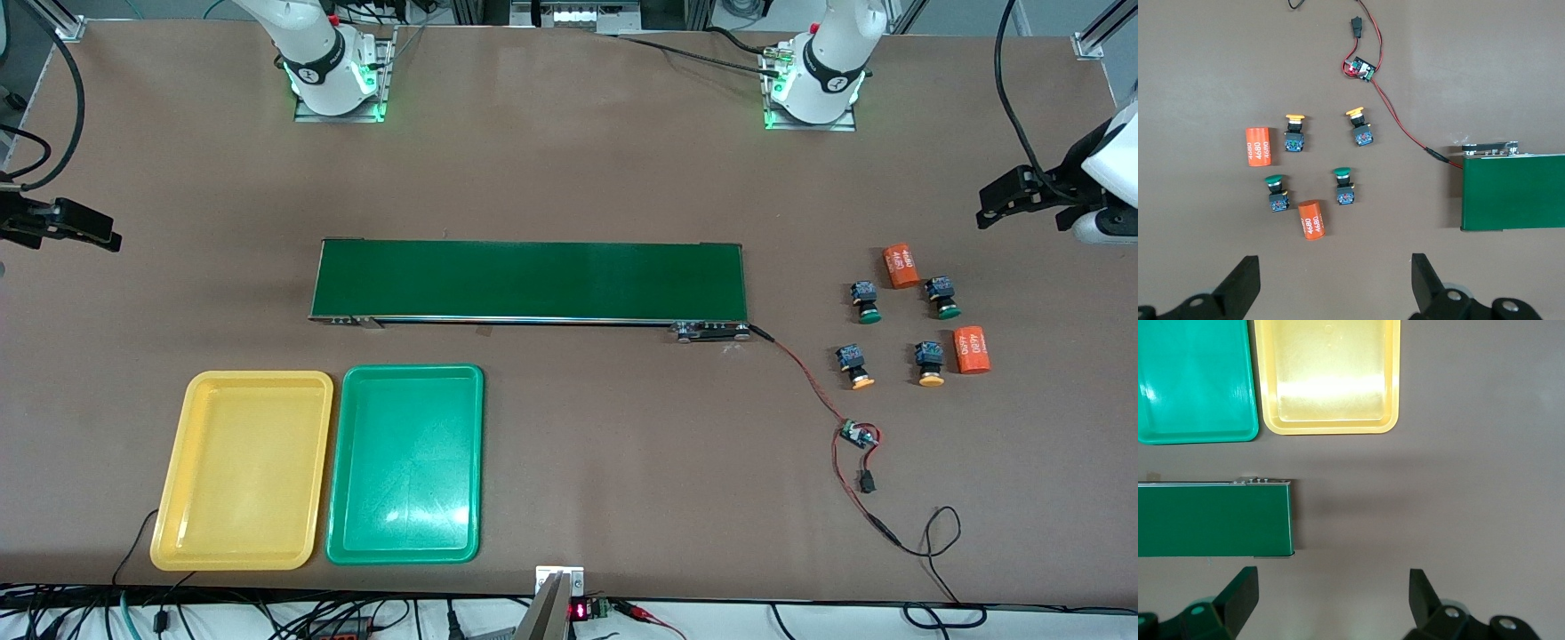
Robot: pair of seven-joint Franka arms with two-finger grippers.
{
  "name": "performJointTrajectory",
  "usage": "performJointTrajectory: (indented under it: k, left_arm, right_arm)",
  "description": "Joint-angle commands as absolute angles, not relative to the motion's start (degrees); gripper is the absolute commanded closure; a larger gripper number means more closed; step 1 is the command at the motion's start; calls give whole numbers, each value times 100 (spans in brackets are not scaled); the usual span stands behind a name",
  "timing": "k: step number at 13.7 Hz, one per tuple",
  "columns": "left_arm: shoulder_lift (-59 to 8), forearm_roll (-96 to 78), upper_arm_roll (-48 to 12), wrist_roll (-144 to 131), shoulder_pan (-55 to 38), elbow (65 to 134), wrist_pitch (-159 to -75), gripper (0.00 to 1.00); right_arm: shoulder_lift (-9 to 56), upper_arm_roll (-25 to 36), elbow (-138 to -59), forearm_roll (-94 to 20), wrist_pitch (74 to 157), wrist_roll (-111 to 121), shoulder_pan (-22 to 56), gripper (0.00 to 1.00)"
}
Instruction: Sort buttons by color to trays
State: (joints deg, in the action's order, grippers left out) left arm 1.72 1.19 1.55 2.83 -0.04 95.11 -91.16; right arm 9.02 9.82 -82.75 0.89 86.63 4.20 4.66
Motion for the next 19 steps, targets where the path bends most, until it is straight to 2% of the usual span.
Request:
performJointTrajectory:
  k: [1, 13, 17, 19]
  left_arm:
    - [0, 26, 141, 281, 9, 9176, -8860, 0]
    - [-237, 88, 193, 229, 88, 9149, -8833, 0]
    - [-325, 315, 202, 229, 88, 9106, -8596, 0]
    - [-622, 404, 211, 220, 97, 9088, -8596, 0]
  right_arm:
    - [782, 958, -8420, 26, 8745, 404, 483, 0]
    - [774, 958, -8438, 26, 8771, 404, 475, 0]
    - [773, 967, -8437, 26, 8780, 404, 475, 0]
    - [773, 967, -8438, 26, 8771, 404, 457, 0]
